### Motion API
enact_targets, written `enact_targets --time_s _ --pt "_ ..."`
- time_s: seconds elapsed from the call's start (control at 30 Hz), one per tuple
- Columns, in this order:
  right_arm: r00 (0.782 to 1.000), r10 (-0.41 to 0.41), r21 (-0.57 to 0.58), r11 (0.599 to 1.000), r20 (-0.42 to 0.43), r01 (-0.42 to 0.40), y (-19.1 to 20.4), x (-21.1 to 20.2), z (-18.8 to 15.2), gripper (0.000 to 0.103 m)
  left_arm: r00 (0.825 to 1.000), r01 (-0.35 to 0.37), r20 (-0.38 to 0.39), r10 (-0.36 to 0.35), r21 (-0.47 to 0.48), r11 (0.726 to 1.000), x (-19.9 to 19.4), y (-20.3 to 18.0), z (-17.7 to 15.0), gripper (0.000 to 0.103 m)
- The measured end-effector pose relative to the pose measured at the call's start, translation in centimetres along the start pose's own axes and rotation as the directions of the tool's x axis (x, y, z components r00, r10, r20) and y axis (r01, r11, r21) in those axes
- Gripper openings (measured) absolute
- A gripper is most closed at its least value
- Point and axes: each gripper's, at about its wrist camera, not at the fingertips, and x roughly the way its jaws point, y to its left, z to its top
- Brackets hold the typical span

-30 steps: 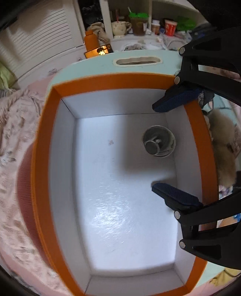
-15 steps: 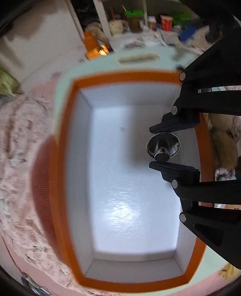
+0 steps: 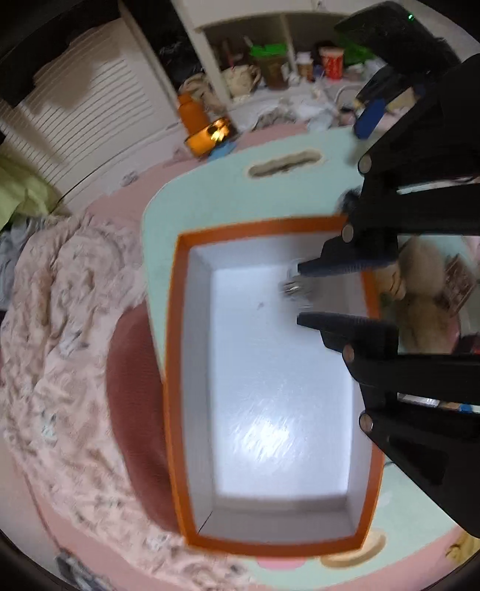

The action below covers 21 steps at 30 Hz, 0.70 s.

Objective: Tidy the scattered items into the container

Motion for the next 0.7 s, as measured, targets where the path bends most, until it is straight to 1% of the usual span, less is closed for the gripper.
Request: enact_targets --time_s 0.03,0.07,0.1,0.17,0.23,0.27,0.33,0.4,0.47,0.53,0.57,0.6,0.7 --pt "1.0 0.0 -0.002 1.0 0.002 0.0 0.0 0.0 0.0 0.052 1.0 -0.014 -0.005 0.014 0.004 1.0 0.1 0.0 0.0 0.021" --pt "1.0 0.0 -0.002 1.0 0.004 0.0 0.1 0.0 0.0 0.052 0.999 -0.034 -0.017 0.034 -0.003 0.999 0.3 0.1 0.0 0.025" --pt "1.0 0.001 -0.003 1.0 0.006 -0.001 0.1 0.0 0.0 0.052 0.999 -0.043 -0.028 0.043 -0.024 0.999 0.6 0.4 0.1 0.033" --pt "1.0 0.005 -0.004 1.0 0.007 -0.005 0.1 0.1 0.0 0.052 0.999 -0.031 -0.015 0.03 -0.068 0.997 1.0 0.9 0.5 0.043" --pt "1.0 0.011 -0.002 1.0 0.001 -0.011 0.1 0.2 0.0 0.052 1.0 -0.022 0.008 0.023 -0.087 0.996 1.6 1.0 1.0 0.064" --pt "1.0 0.013 -0.003 1.0 -0.003 -0.013 0.1 0.3 0.0 0.052 1.0 -0.025 0.014 0.026 -0.089 0.996 2.1 0.9 1.3 0.065" --pt "1.0 0.014 -0.005 1.0 -0.007 -0.014 0.1 0.4 -0.1 0.052 0.999 -0.042 -0.001 0.042 -0.086 0.995 3.2 0.7 1.5 0.065" --pt "1.0 0.015 -0.004 1.0 -0.007 -0.015 0.1 0.4 -0.1 0.052 0.999 -0.036 -0.037 0.033 -0.077 0.996 4.6 0.4 1.4 0.065" --pt "1.0 0.014 0.001 1.0 -0.003 -0.014 -0.1 0.3 -0.1 0.052 0.996 -0.063 -0.072 0.058 -0.064 0.996 5.7 0.3 1.0 0.064" --pt "1.0 0.013 0.007 1.0 0.001 -0.013 -0.3 0.2 0.0 0.053 0.993 -0.083 -0.093 0.078 -0.043 0.996 6.4 0.2 0.7 0.049" --pt "1.0 0.013 0.01 1.0 0.003 -0.013 -0.5 0.2 0.1 0.053 0.991 -0.105 -0.085 0.103 -0.02 0.994 6.4 0.1 0.6 0.04" --pt "1.0 0.013 0.013 1.0 0.005 -0.013 -0.6 0.2 0.1 0.054 0.989 -0.116 -0.093 0.114 -0.011 0.993 6.4 0.0 0.5 0.027" --pt "1.0 0.012 0.02 1.0 0.005 -0.012 -0.7 0.3 0.2 0.054 0.989 -0.111 -0.098 0.112 0.012 0.994 6.3 0.4 0.6 0.024"
